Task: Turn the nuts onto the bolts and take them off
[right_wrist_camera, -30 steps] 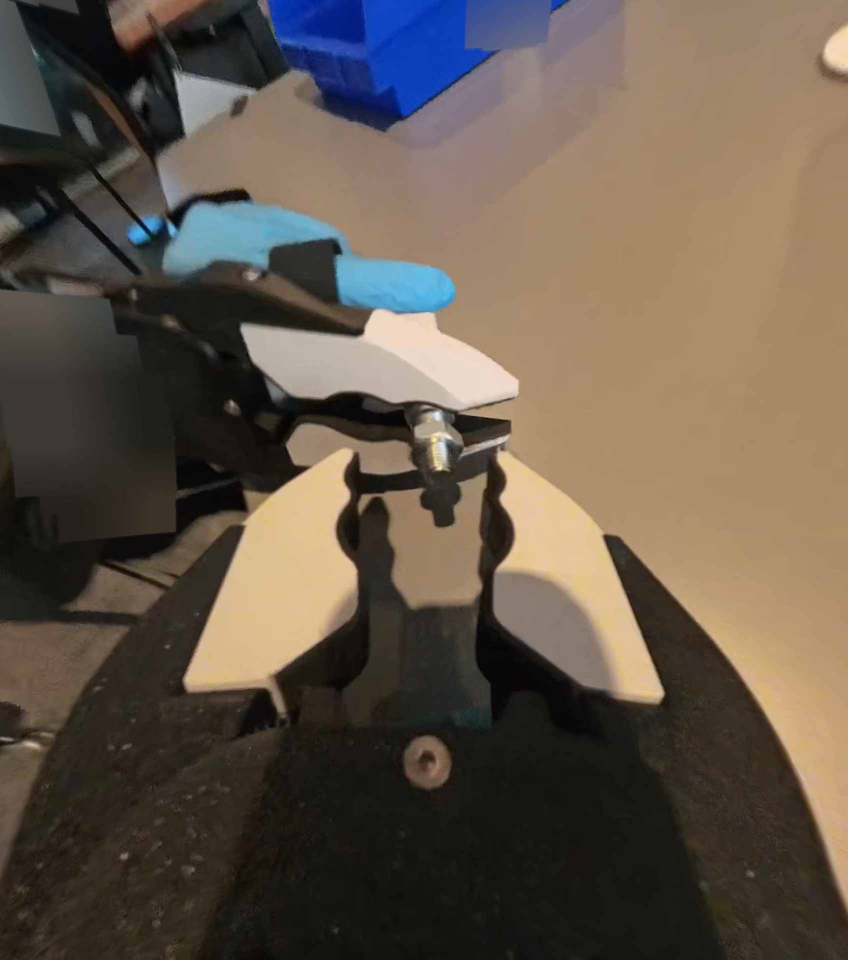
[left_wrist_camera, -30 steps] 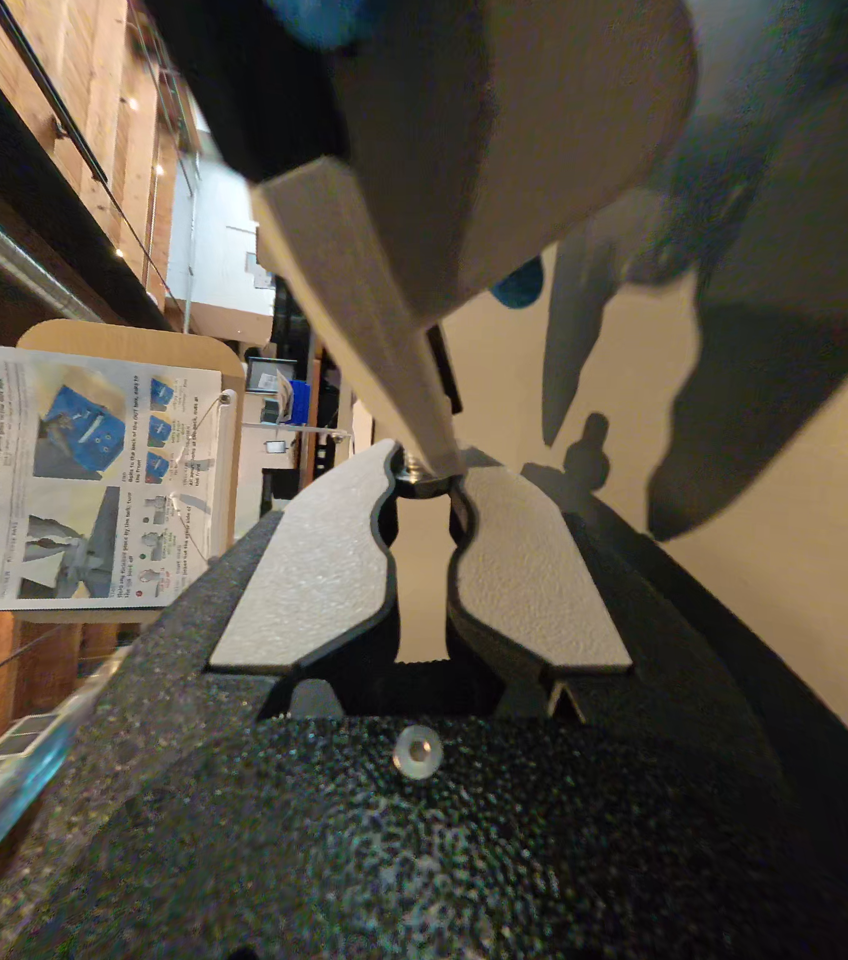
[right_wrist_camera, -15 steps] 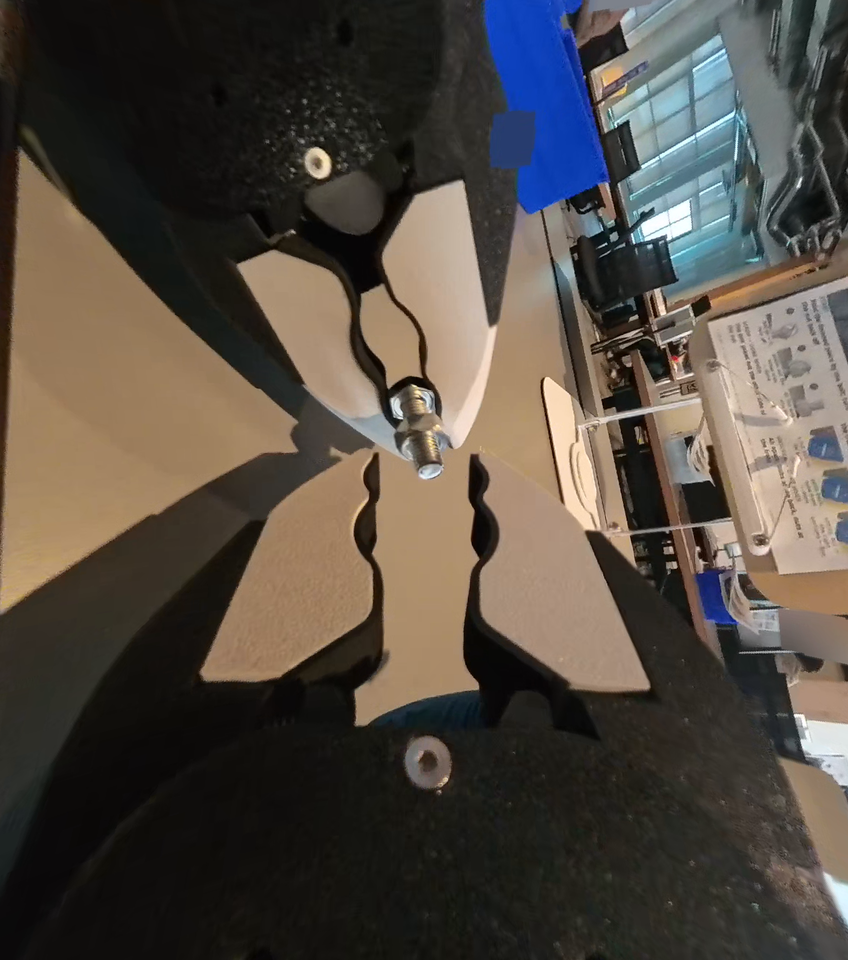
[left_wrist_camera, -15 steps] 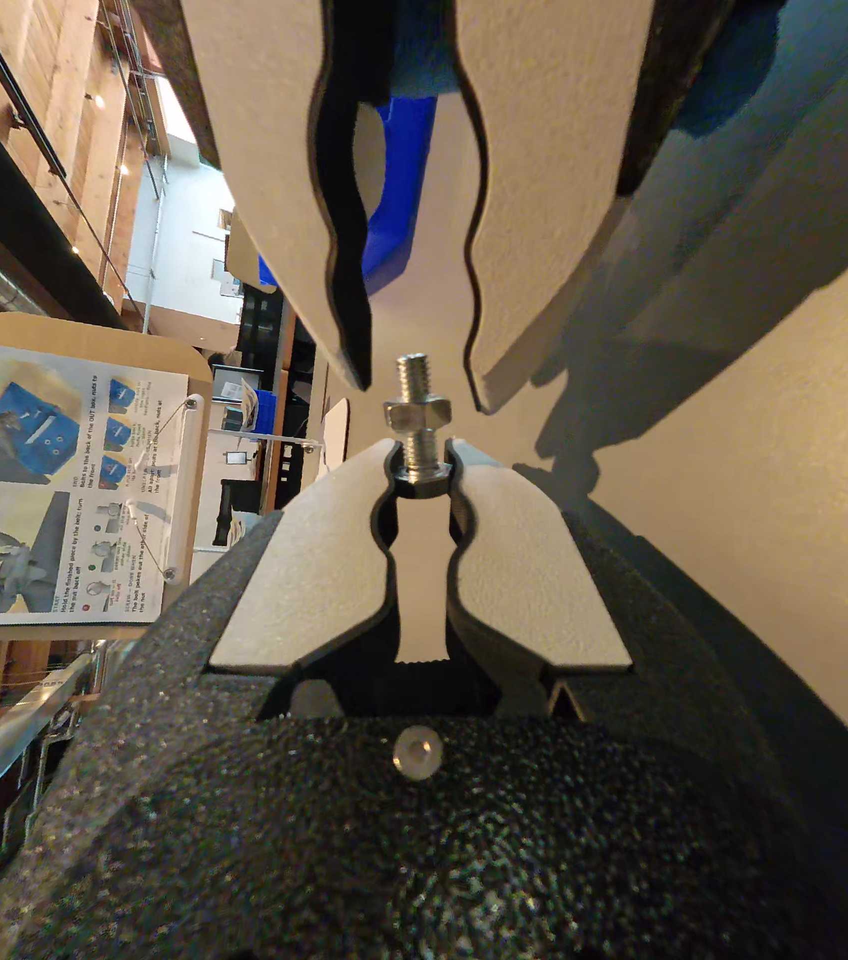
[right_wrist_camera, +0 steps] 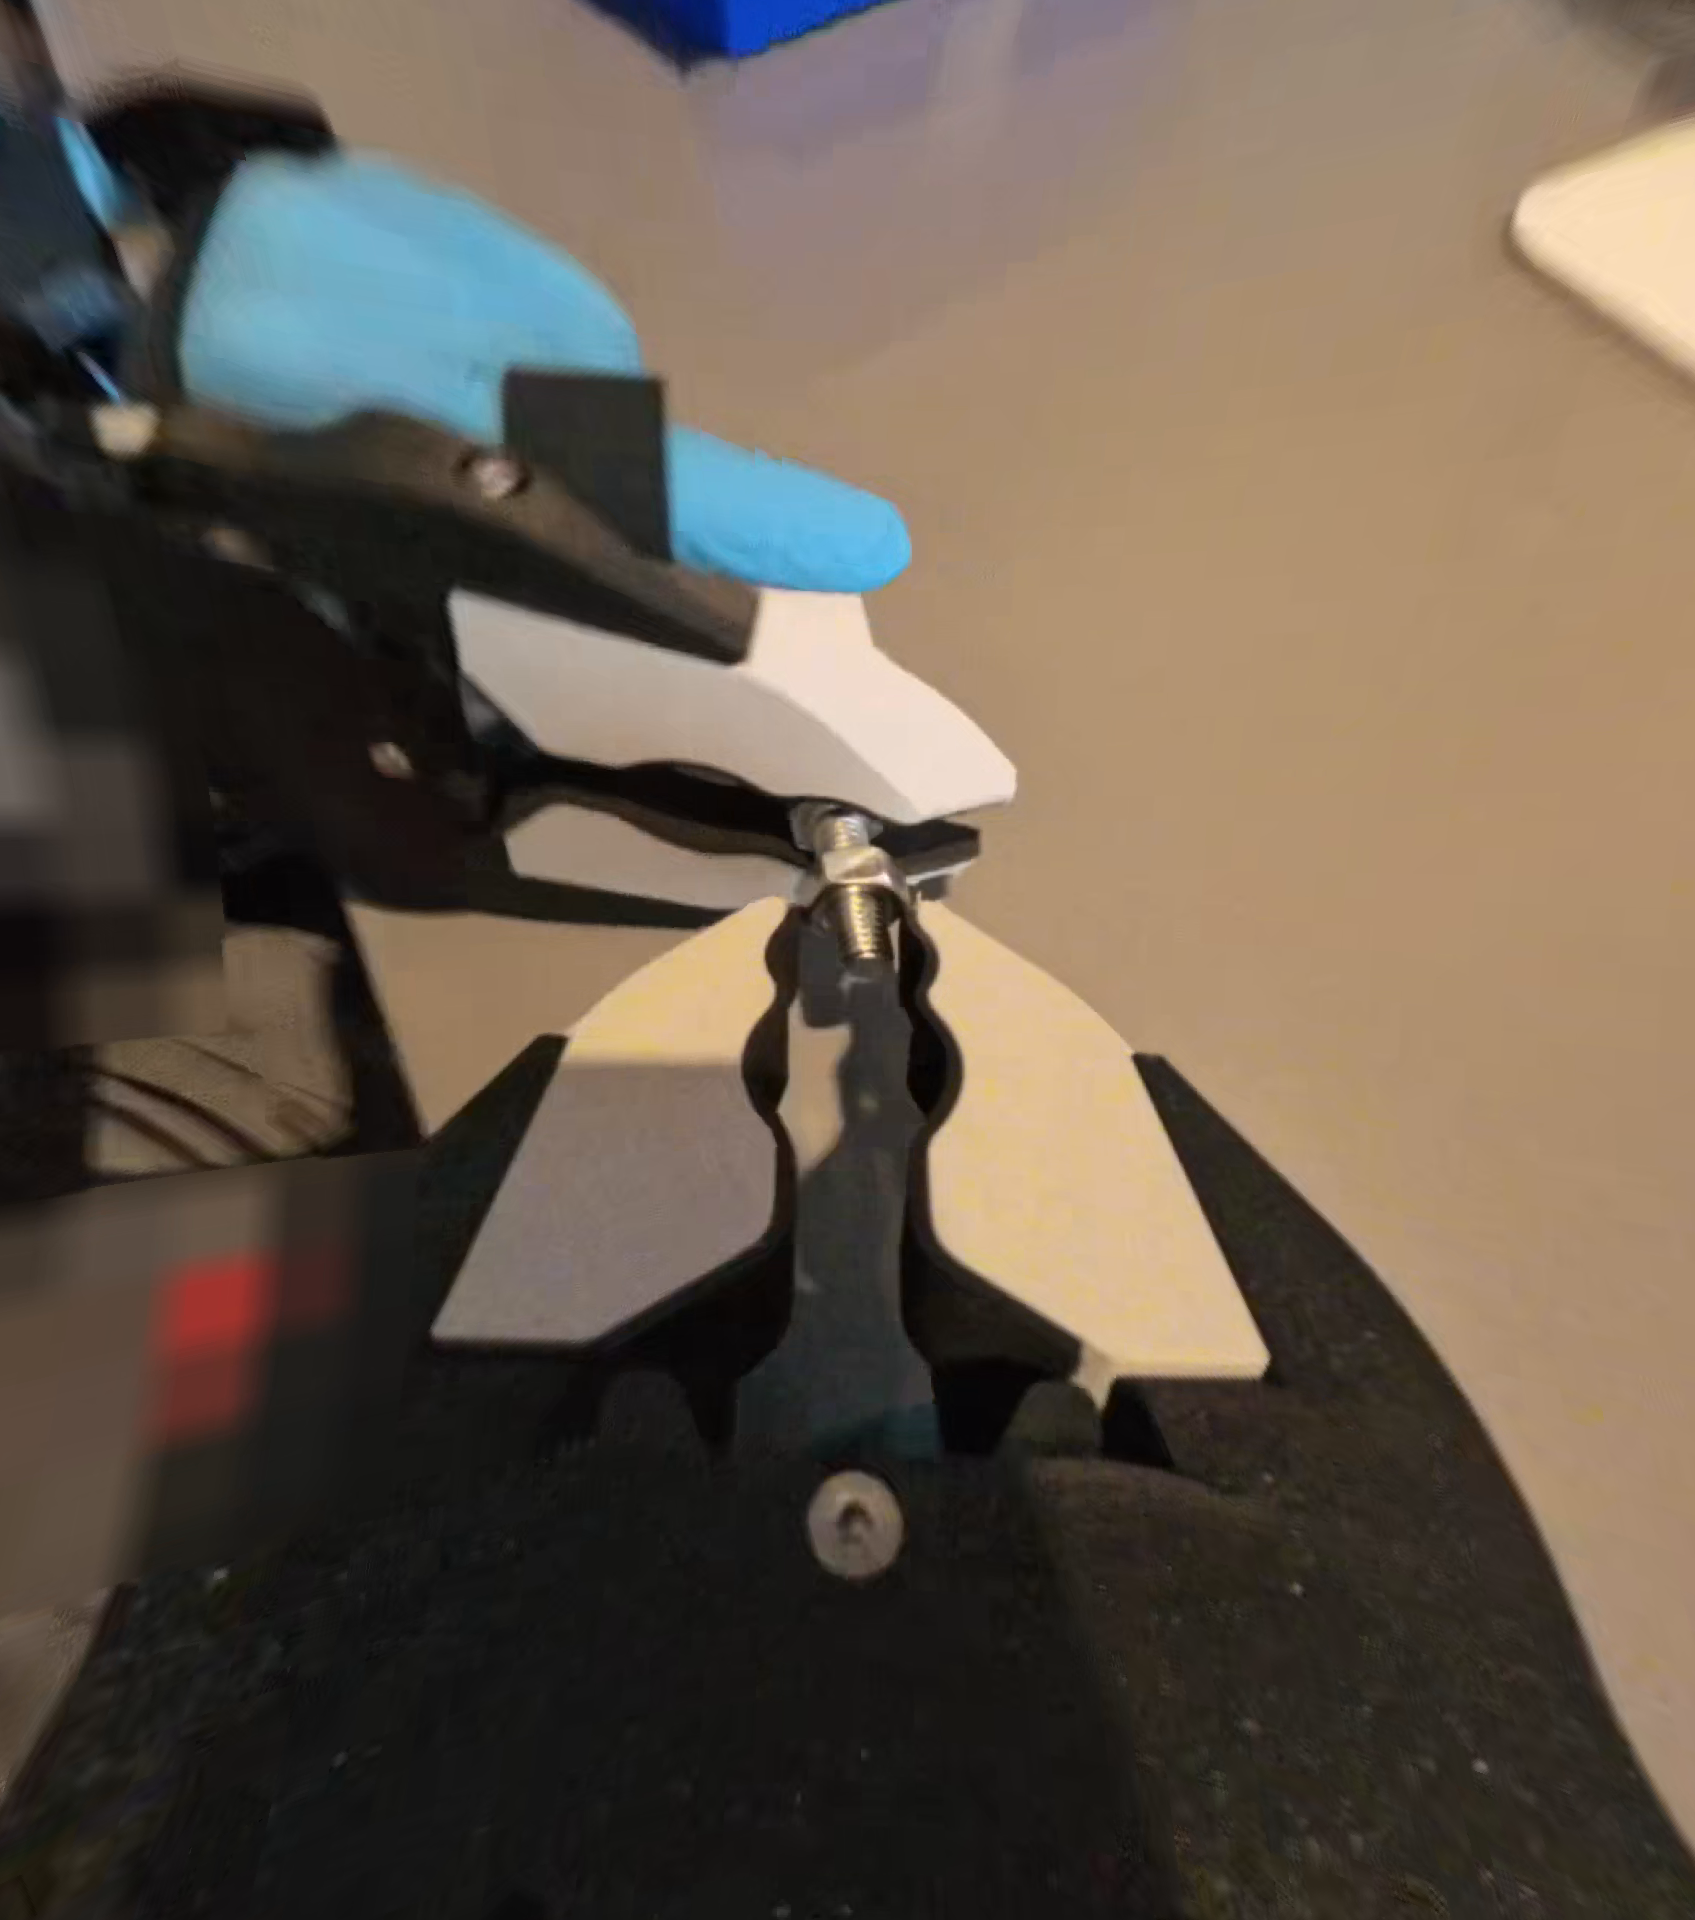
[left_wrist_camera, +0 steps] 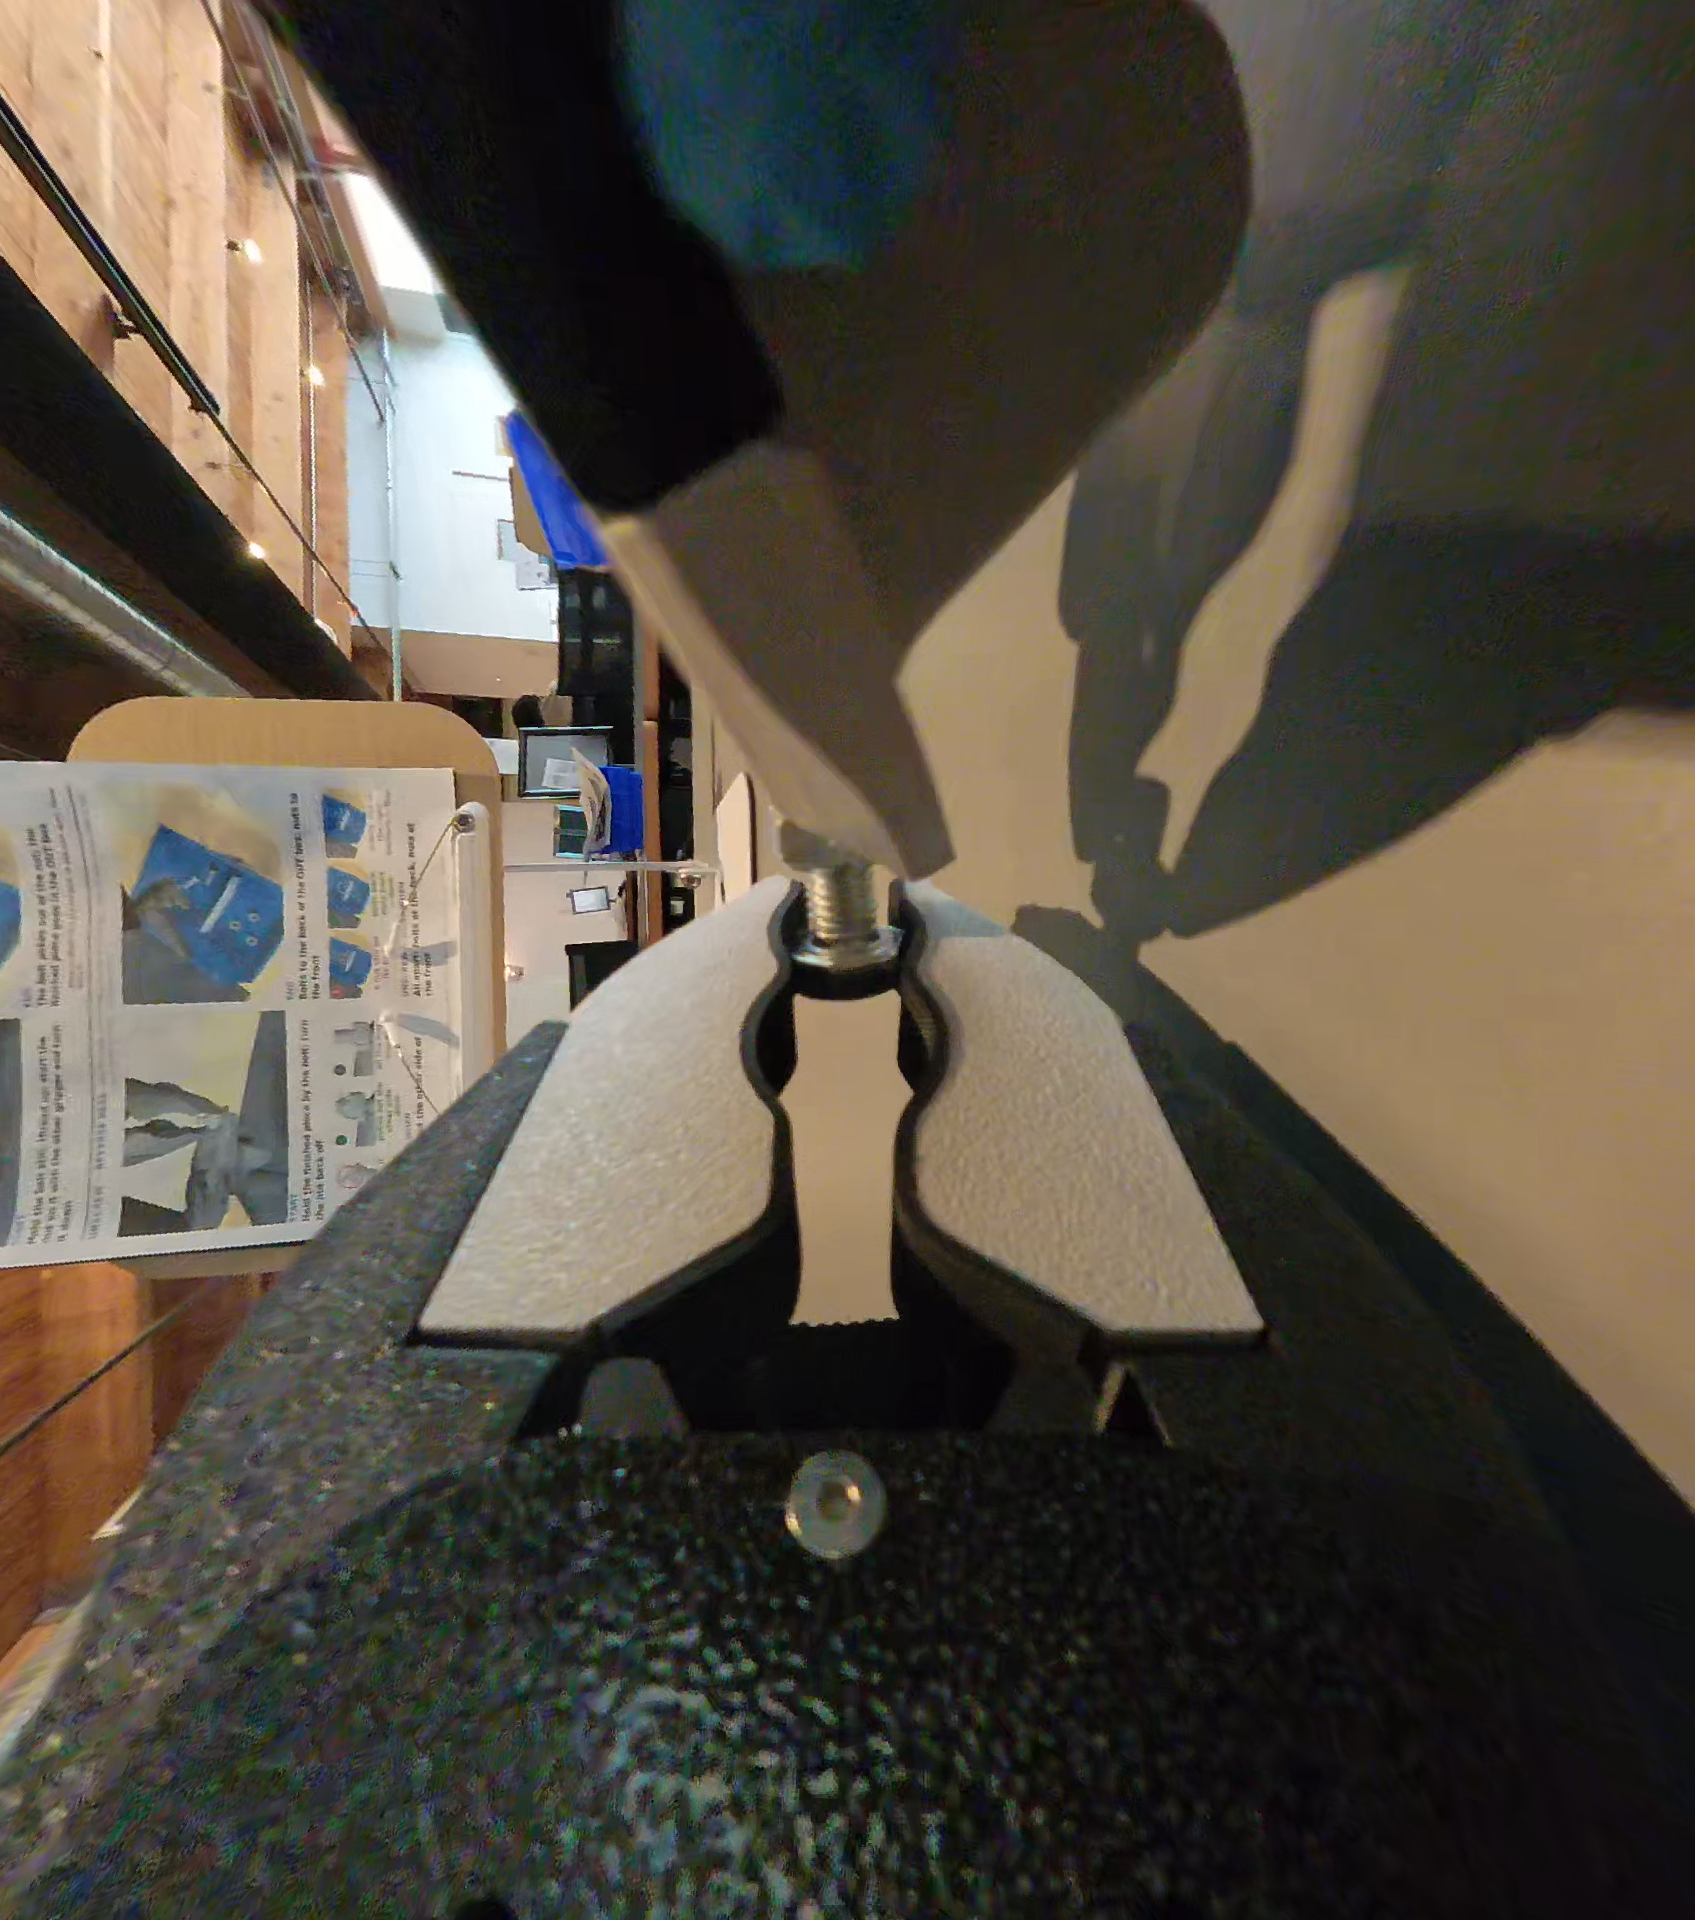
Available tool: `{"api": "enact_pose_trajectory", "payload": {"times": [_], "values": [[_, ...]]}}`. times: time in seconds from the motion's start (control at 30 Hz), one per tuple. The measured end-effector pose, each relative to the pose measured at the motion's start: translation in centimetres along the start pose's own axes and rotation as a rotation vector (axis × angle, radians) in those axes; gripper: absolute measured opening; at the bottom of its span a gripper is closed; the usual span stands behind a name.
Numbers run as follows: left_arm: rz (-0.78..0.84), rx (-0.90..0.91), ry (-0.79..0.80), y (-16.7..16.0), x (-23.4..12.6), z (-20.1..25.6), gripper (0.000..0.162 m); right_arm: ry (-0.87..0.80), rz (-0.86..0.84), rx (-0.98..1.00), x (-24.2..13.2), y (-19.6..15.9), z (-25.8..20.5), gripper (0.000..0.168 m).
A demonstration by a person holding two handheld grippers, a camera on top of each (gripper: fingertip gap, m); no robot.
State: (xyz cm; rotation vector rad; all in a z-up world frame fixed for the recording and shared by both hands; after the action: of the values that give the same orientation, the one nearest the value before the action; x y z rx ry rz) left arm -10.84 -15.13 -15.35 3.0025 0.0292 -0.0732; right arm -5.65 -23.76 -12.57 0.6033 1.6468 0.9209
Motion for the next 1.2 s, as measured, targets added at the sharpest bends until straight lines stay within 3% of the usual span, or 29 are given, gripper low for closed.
{"api": "enact_pose_trajectory", "payload": {"times": [0.1,0.2,0.27,0.37,0.5,0.7,0.83,1.0,1.2], "values": [[0.002,-0.020,0.001,-0.1,0.0,-0.1,0.015,0.162,0.099,0.249,-0.2,-0.3,0.9,0.018],[0.005,-0.055,-0.009,-0.1,0.1,-0.2,0.015,0.219,0.114,0.238,-0.5,-0.2,1.1,0.030],[0.002,-0.095,-0.021,-0.3,0.1,-0.3,0.015,0.131,0.051,0.088,-0.6,-0.4,1.1,0.041],[0.021,-0.178,-0.039,-0.4,0.0,-0.7,0.014,-0.115,-0.052,-0.297,-0.9,-0.6,1.1,0.046],[0.032,-0.206,-0.061,-0.4,0.0,-0.7,0.015,-0.308,-0.123,-0.725,-0.4,-0.8,0.1,0.042],[0.045,-0.195,-0.078,-0.2,-0.1,-0.5,0.015,-0.363,-0.053,-0.905,0.3,-0.7,-1.0,0.035],[0.054,-0.176,-0.081,-0.1,-0.1,-0.4,0.015,-0.367,-0.052,-0.946,0.9,-0.9,-1.5,0.020],[0.039,-0.121,-0.050,-0.2,-0.1,-0.3,0.015,-0.305,-0.058,-0.740,0.9,-0.4,-1.3,0.019],[0.018,-0.020,0.010,0.0,0.0,-0.3,0.015,-0.048,0.041,-0.092,0.5,0.3,-0.2,0.019]]}}
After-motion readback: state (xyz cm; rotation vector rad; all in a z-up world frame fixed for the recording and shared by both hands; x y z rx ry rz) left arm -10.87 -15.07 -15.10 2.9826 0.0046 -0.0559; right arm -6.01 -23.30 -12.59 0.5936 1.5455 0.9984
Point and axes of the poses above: each gripper's, where its closed fingertips meet, x out along the fingers, y out of its top, z = x × y across the jaws, the point moved 8 cm from there along -x, back along the fingers, and after that the axes turned 11 degrees about y, right-handed, at the moved point
